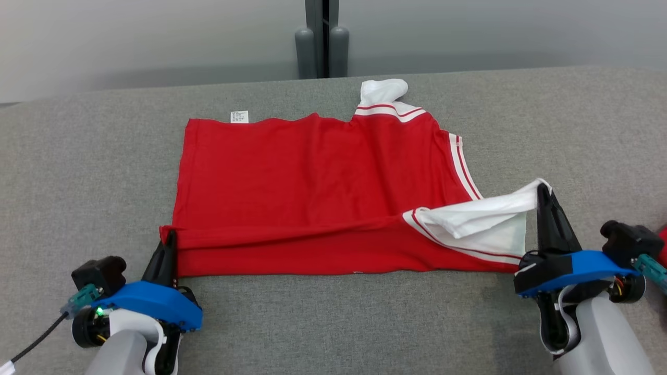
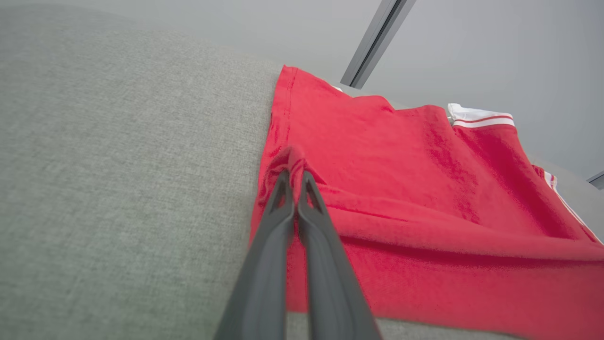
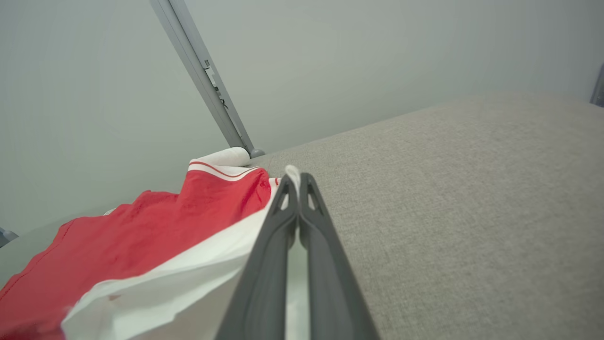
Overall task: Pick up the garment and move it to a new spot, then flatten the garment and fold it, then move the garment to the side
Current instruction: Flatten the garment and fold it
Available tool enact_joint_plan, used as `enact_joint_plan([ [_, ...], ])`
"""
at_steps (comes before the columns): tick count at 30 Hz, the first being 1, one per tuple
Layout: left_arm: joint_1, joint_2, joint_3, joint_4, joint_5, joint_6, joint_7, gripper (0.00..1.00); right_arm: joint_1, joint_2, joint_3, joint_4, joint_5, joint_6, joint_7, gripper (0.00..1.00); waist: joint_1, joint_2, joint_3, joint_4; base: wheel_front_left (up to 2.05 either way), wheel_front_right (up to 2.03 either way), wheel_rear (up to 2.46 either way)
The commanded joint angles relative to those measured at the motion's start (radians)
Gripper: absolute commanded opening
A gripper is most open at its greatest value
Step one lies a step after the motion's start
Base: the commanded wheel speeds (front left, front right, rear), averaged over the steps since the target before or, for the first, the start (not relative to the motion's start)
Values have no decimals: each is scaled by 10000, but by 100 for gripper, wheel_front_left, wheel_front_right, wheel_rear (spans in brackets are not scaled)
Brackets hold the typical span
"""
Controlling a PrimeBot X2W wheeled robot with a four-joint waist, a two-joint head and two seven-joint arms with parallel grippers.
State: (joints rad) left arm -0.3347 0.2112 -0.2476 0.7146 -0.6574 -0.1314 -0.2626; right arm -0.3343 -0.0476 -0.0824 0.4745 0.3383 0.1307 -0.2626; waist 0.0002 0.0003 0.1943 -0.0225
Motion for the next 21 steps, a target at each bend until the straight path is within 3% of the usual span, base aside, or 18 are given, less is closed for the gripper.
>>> enact_joint_plan([
  [1,-318,82,-73,92,11,17,-27,0,-308,-56,-11,90,-99,0,-30,0,-2,-3,156,63,0,0,0],
  [9,-1376,340,-539,929,63,17,-27,0,-1252,-59,127,764,-658,0,-30,0,-2,-3,777,59,0,0,0],
  [10,-1468,354,-646,1013,49,17,-25,58,-1341,-56,205,819,-741,0,-30,0,-2,-3,825,54,0,0,0],
  [11,-1499,330,-789,1100,16,17,-25,100,-1409,-56,232,864,-794,0,-30,0,-2,-3,868,51,0,0,0],
  [12,-1523,326,-864,1138,-10,17,-25,100,-1463,-56,244,912,-811,0,-30,38,-2,-3,888,56,0,0,0],
  [13,-1561,348,-931,1114,3,17,-25,100,-1506,-55,266,934,-802,0,-30,100,-2,-3,898,63,0,0,0],
  [21,-630,301,-379,-168,521,17,-25,100,-1074,-61,116,128,-841,0,-30,100,-2,-3,839,72,0,0,0],
])
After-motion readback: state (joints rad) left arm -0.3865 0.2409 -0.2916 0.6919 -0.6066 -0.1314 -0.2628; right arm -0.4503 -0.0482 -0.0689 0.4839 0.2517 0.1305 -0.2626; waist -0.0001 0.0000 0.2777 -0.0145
